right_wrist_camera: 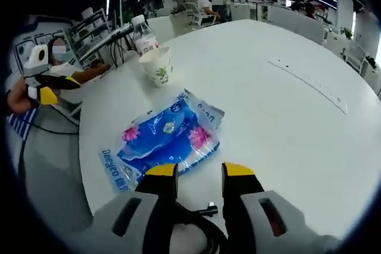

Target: Arrange the tabletop items into an orderly group along one side of the table until the central work area is clear of visible clutter.

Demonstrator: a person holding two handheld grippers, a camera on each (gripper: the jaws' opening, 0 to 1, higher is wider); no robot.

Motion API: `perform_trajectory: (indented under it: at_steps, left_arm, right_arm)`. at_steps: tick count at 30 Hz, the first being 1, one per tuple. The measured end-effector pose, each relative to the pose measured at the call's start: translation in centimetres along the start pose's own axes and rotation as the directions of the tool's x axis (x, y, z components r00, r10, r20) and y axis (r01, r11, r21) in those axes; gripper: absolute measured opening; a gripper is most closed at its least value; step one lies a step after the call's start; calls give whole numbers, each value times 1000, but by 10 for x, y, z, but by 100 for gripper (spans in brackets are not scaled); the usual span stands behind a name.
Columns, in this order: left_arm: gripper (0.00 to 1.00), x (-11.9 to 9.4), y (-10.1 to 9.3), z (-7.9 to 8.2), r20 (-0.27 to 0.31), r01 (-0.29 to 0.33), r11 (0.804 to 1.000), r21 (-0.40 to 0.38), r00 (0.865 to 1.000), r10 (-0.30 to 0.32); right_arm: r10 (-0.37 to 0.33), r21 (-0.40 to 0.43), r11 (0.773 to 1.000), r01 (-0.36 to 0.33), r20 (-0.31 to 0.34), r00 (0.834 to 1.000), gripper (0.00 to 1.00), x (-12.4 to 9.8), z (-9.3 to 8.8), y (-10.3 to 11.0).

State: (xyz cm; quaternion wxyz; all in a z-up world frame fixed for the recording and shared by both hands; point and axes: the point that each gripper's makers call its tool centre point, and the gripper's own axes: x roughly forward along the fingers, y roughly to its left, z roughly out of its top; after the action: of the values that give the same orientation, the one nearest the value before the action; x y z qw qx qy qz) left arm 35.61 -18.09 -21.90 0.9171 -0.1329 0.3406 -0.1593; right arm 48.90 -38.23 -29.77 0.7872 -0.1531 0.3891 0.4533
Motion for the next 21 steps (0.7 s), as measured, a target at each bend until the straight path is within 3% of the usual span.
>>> perform_trajectory:
  at_steps: [6, 17, 21]
  left_arm:
    - [55, -5, 7, -1, -3, -9, 1000, 6, 1000, 9]
    - [55, -8, 7, -2, -8, -17, 1000, 8, 1000, 17]
    - [55, -8, 7, -2, -10, -17, 1000, 11, 1000, 17]
  right_arm:
    - [12, -124, 992, -20, -66, 998, 28, 9, 1, -8]
    - [42, -165, 985, -53, -73, 996, 27, 32, 24, -18]
    - [49, -180, 982, -60, -66, 997, 19, 42, 30, -15]
